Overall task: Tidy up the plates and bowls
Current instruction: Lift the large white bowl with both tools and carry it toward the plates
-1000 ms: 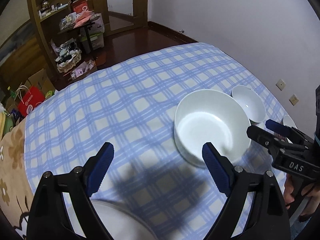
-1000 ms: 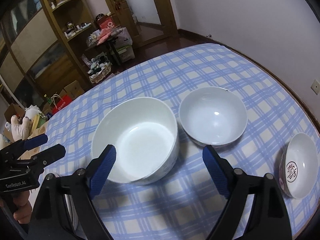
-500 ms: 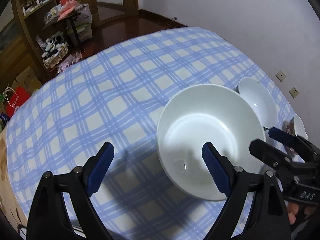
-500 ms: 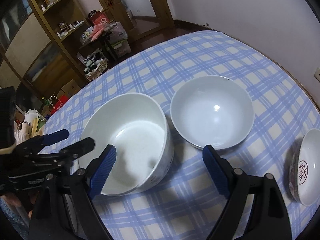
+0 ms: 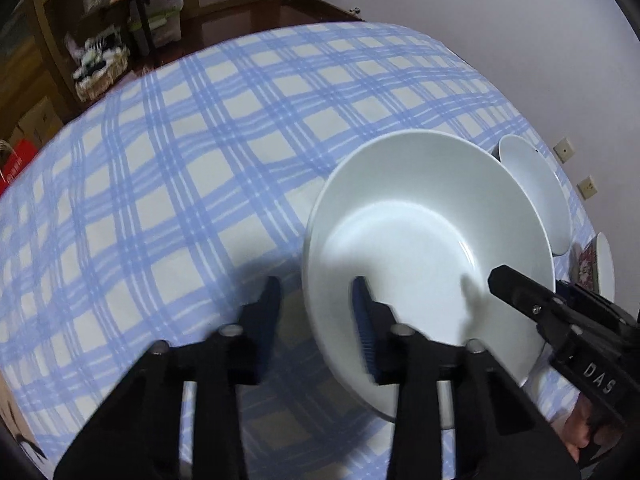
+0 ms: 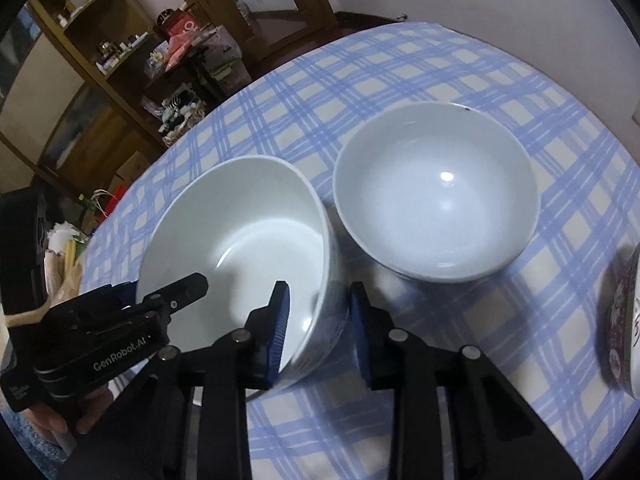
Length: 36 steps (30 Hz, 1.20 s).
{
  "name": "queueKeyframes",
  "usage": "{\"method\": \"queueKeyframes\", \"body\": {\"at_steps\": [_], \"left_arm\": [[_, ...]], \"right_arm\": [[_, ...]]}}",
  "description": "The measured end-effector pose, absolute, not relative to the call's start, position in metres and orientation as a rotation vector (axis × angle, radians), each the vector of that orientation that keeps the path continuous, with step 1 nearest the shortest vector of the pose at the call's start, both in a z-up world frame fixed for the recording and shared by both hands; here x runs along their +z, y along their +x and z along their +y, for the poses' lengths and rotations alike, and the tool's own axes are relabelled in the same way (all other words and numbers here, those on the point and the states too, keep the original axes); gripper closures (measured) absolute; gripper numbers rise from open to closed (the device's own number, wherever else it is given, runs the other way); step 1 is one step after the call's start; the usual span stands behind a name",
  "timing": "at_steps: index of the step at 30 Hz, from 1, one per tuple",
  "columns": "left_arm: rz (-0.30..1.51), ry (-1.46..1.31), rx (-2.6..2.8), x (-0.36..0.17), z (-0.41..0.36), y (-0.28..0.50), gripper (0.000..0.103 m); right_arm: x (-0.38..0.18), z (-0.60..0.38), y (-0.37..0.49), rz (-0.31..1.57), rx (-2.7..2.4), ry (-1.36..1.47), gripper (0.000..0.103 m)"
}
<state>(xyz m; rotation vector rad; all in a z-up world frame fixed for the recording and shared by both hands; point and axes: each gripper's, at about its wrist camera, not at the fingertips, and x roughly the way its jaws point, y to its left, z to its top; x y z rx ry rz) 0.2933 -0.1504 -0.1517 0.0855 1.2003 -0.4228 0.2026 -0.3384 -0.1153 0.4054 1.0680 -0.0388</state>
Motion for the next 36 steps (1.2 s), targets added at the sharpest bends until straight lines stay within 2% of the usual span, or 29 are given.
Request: {"method": "queueKeyframes", "body": {"at_steps": [1, 2, 12, 29, 36], "left_arm": [[1.214, 0.074, -0.428, -0.153, -0.150, 0.293, 0.085], [1.222, 0.073, -0.424, -0.154, -0.151, 0.291, 0.087], [1.218, 0.130, -0.384, -0.141, -0.150, 0.266, 0.089], [1.205, 0.118, -0.365, -0.104, -0.138, 0.191, 0.088], [1.199, 0.120, -0.349, -0.107, -0.137, 0.162, 0.088]], "right_arm": [[-0.115, -0.337, 0.203, 1.070, -0.042, 0.393, 0.073], [-0.115, -0.337, 0.202, 1.073, -0.049, 0.380, 0.074], [-0.105, -0.331, 0.192, 1.071, -0.083, 0.320, 0.087], [-0.055, -0.317, 0.125, 1.020, -0.061, 0.272, 0.088], [-0.057, -0.317, 0.101, 1.034, -0.051, 0.271, 0.088]]}}
